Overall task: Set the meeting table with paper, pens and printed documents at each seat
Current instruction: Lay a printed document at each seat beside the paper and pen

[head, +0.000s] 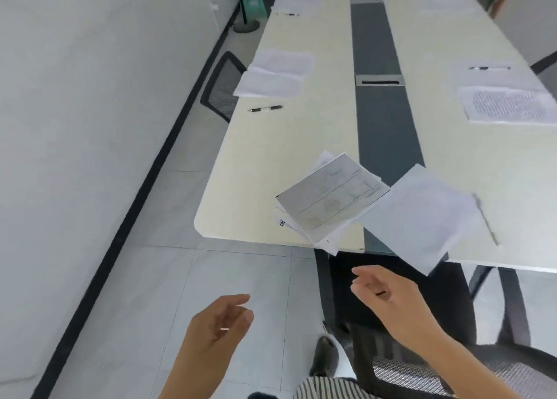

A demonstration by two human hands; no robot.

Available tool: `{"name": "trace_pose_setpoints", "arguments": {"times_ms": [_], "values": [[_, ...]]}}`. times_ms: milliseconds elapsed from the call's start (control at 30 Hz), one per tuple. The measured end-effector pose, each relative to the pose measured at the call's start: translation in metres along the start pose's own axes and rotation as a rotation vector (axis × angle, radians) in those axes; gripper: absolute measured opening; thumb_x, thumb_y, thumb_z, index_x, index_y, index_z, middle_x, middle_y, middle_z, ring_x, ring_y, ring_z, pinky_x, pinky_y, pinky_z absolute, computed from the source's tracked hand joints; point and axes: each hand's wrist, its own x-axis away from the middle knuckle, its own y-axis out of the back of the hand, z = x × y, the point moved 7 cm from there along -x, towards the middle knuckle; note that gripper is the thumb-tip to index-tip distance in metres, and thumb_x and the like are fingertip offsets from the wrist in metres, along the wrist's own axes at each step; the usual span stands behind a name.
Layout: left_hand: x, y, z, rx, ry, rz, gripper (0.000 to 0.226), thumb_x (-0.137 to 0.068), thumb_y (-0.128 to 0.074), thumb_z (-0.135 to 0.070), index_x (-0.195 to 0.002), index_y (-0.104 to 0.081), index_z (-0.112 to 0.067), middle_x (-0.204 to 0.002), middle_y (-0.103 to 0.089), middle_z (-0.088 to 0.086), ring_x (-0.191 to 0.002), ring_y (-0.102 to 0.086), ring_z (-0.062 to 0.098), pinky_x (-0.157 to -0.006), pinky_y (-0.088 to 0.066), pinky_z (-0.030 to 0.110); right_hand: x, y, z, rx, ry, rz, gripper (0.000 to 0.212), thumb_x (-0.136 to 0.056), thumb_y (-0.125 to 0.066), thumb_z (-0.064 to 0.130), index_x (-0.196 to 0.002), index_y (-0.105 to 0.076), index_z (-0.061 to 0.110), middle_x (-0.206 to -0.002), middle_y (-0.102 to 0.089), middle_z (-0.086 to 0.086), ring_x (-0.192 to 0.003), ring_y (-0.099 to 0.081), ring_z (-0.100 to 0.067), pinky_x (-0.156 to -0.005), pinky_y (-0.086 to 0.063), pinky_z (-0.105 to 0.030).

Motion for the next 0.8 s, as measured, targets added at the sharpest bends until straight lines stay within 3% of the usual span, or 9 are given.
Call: {"name": "trace_pose_setpoints", "arguments": {"times_ms": [100, 200, 300, 433, 533, 633, 700, 800], "values": [[-0.037, -0.005, -0.003, -0.089, 0.01, 0.065, 0.019, -0.087, -0.067, -0.016, -0.098, -0.068, -0.03, -0.09, -0.074, -0.007, -0.08, -0.068, 0.006, -0.08, -0.053, 0.03, -0.034, 0.004, -0.014, 0.031, -0.073, -0.038, 0.021, -0.089, -0.067, 0.031, -0.108, -0.063, 0.036, -0.089, -0.07, 0.019, -0.085, -0.065, 0.003, -0.077, -0.048, -0.009], [-0.077, -0.017, -0.009, -0.185, -0.018, 0.132, 0.018, -0.087, -0.066, -0.02, -0.099, -0.067, -0.034, -0.087, -0.073, -0.013, -0.085, -0.065, -0.001, -0.076, -0.05, 0.019, -0.063, 0.006, -0.039, 0.101, -0.156, -0.108, 0.026, -0.09, -0.064, 0.035, -0.116, -0.064, 0.031, -0.097, -0.067, 0.022, -0.089, -0.064, 0.002, -0.09, -0.052, -0.022], [-0.134, -0.04, -0.009, -0.314, -0.075, 0.2, 0.017, -0.09, -0.063, -0.025, -0.105, -0.063, -0.032, -0.094, -0.068, -0.014, -0.094, -0.063, 0.002, -0.076, -0.047, 0.015, -0.097, 0.011, -0.074, 0.235, -0.272, -0.15, 0.038, -0.092, -0.06, 0.039, -0.128, -0.058, 0.028, -0.123, -0.061, 0.011, -0.109, -0.061, -0.009, -0.095, -0.05, -0.029], [-0.214, -0.087, -0.011, -0.561, -0.266, 0.337, 0.031, -0.092, -0.058, -0.03, -0.123, -0.055, -0.027, -0.125, -0.052, -0.011, -0.12, -0.05, 0.012, -0.096, -0.045, 0.028, -0.137, 0.024, -0.103, 0.313, -0.435, -0.223, 0.052, -0.094, -0.058, 0.033, -0.142, -0.042, 0.025, -0.152, -0.037, -0.002, -0.135, -0.042, -0.025, -0.103, -0.044, -0.039], [-0.265, -0.13, -0.024, -0.802, -0.421, 0.408, 0.042, -0.095, -0.05, -0.032, -0.136, -0.045, -0.023, -0.149, -0.032, -0.001, -0.137, -0.031, 0.019, -0.103, -0.041, 0.035, -0.167, 0.031, -0.114, 0.391, -0.549, -0.228, 0.062, -0.096, -0.053, 0.033, -0.151, -0.027, 0.026, -0.162, -0.017, -0.005, -0.147, -0.022, -0.029, -0.11, -0.037, -0.046], [-0.298, -0.172, -0.023, -1.016, -0.504, 0.531, 0.049, -0.097, -0.045, -0.031, -0.144, -0.032, -0.026, -0.159, -0.01, 0.007, -0.146, -0.013, 0.027, -0.11, -0.033, 0.04, -0.181, 0.021, -0.132, 0.445, -0.63, -0.125, 0.065, -0.096, -0.048, 0.041, -0.153, -0.019, 0.029, -0.164, -0.006, -0.005, -0.151, -0.007, -0.029, -0.115, -0.03, -0.051], [-0.311, -0.186, -0.009, -1.129, -0.549, 0.581, 0.05, -0.096, -0.045, -0.034, -0.143, -0.03, -0.028, -0.159, -0.007, 0.011, -0.146, -0.01, 0.032, -0.113, -0.028, 0.043, -0.181, 0.017, -0.142, 0.547, -0.611, -0.047, 0.065, -0.097, -0.046, 0.045, -0.154, -0.017, 0.031, -0.165, 0.001, -0.003, -0.152, 0.002, -0.029, -0.116, -0.025, -0.051], [-0.323, -0.18, 0.011, -1.213, -0.561, 0.522, 0.052, -0.091, -0.054, -0.038, -0.139, -0.037, -0.028, -0.156, -0.02, 0.014, -0.144, -0.02, 0.033, -0.109, -0.033, 0.045, -0.176, 0.034, -0.154, 0.636, -0.534, -0.038, 0.063, -0.096, -0.05, 0.045, -0.151, -0.021, 0.034, -0.165, 0.002, 0.002, -0.152, 0.002, -0.025, -0.118, -0.025, -0.05]]}}
